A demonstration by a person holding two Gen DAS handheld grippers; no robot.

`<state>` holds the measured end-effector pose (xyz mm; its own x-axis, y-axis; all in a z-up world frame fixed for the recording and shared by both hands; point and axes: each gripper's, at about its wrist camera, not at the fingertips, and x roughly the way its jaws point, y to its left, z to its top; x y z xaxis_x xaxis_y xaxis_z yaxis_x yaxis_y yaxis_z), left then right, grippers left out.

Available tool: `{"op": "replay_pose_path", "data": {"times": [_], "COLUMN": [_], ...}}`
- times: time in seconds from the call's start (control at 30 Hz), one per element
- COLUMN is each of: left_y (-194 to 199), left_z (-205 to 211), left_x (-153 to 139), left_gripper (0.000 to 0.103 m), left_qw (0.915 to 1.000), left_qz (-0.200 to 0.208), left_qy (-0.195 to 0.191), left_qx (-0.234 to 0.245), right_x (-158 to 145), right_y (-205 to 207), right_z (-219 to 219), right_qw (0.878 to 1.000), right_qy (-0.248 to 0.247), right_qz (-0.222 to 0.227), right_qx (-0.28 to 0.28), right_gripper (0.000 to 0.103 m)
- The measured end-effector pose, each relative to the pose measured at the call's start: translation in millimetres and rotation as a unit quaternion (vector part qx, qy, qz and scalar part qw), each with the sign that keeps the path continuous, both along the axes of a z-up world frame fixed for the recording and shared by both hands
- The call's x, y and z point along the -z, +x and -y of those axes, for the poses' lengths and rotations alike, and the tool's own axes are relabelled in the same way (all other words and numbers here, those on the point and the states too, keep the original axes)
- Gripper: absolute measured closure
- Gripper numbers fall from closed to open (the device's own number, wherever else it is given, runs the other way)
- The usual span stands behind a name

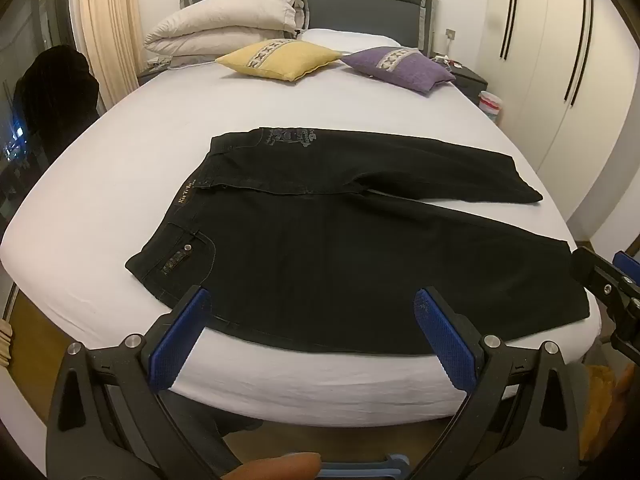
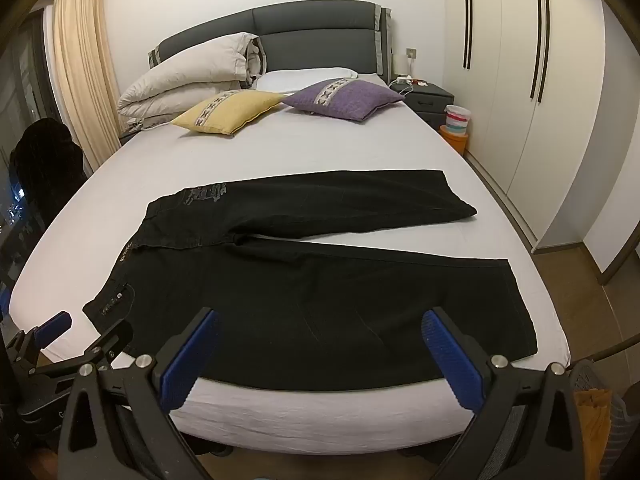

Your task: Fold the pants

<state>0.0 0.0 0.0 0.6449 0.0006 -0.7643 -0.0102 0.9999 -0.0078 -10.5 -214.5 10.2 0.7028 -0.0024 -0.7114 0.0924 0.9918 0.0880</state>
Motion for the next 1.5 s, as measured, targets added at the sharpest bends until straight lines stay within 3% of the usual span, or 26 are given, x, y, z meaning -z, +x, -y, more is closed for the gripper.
{"op": "replay_pose_path", "data": {"times": [1.5], "left_y": [-0.2], "left_z": [-0.1], "left_x": [-0.1], "left_gripper": [0.0], "left_qw": [1.0], "left_qz": [-0.001], "left_qy": [0.002], "left_qx": [0.0], "right_x": [4.7], "right_y": [-3.7], "right_z": [-3.2], "right_qw": [1.0], "right_qy": [0.005], "right_qz": [-0.006], "right_qx": [-0.002], "right_gripper": [0.0]}}
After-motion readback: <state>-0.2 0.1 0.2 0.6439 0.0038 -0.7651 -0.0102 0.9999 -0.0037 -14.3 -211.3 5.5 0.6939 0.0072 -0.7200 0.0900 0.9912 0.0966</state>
